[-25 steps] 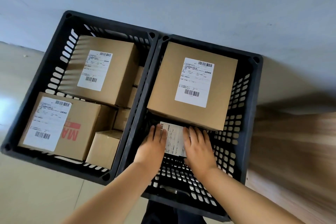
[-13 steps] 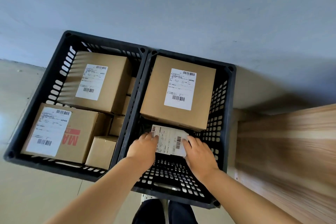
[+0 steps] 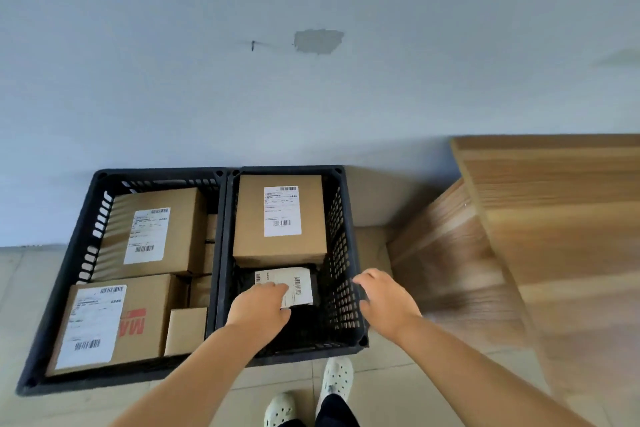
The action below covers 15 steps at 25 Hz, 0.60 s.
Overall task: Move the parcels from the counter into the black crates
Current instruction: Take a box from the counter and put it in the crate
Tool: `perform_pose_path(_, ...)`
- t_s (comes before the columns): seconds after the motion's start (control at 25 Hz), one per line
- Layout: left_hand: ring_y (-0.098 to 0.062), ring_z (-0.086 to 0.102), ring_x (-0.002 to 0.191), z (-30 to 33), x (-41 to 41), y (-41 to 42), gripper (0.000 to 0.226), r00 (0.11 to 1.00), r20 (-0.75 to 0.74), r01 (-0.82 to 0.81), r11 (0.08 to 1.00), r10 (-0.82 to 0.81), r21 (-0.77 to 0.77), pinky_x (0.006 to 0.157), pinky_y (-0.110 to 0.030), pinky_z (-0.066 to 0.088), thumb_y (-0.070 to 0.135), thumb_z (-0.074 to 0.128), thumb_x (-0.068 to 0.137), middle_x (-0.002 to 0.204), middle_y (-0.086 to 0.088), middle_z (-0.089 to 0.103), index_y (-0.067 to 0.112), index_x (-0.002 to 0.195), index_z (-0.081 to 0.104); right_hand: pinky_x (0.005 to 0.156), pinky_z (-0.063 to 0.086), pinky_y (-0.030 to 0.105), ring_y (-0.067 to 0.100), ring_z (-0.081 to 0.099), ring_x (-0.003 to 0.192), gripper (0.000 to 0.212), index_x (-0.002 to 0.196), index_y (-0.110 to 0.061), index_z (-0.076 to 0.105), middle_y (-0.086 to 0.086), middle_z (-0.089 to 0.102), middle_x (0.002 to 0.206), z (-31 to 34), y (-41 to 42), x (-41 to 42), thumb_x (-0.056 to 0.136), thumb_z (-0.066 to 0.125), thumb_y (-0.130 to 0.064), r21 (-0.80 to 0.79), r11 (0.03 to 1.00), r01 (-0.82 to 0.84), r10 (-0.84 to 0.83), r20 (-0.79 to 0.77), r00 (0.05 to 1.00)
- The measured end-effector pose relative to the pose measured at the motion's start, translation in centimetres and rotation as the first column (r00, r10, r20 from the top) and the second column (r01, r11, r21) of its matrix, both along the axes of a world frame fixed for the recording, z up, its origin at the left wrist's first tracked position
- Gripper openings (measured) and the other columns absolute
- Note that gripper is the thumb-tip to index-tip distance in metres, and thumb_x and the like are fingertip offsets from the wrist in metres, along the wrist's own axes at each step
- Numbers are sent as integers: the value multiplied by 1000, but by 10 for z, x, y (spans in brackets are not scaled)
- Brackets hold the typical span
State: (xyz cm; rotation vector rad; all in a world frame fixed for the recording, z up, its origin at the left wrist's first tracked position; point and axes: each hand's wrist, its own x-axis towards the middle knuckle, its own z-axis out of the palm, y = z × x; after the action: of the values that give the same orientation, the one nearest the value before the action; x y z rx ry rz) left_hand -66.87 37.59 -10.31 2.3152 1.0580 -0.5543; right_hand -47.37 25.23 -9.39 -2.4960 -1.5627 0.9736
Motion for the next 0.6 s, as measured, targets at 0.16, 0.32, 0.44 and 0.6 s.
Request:
perform_pose_path(0.16, -13, 49, 126, 42, 37, -31, 45, 987, 151, -42, 997, 51, -58, 98, -27, 41, 35, 45, 96, 139, 10, 50, 29, 141, 42, 95, 46, 32, 17, 55, 114, 38, 132, -22, 52, -5, 53, 131, 62, -37, 15, 94, 47, -18, 84, 981, 172, -171, -25, 985)
perform_pose_path(0.32, -9, 53, 119, 83, 96, -78, 37, 957, 282, -11, 981, 66, -192, 100, -28, 42, 33, 48, 95, 133, 10, 56, 27, 132, 51, 91, 46, 26, 11, 58, 107, 34, 125, -24, 58, -7, 60, 122, 113, -97, 46, 92, 51, -21, 161, 923, 349, -345, -55, 937)
perform_pose_path(0.44, -6, 56, 113, 113, 144, -121, 36, 937, 348, 83, 988, -33, -129, 96, -23, 41, 31, 49, 92, 126, 12, 60, 27, 128, 55, 89, 47, 26, 10, 58, 104, 32, 120, -24, 62, -8, 63, 113, 143, -153, 74, 89, 52, -21, 200, 854, 481, -476, -73, 876)
perform_pose_path(0.6, -3, 59, 107, 147, 213, -195, 35, 898, 419, 200, 973, -134, -119, 92, -23, 44, 30, 55, 89, 121, 15, 61, 30, 124, 58, 78, 50, 28, 12, 62, 88, 30, 114, -24, 64, -7, 66, 101, 165, -251, 121, 88, 49, -21, 190, 751, 632, -625, -104, 774)
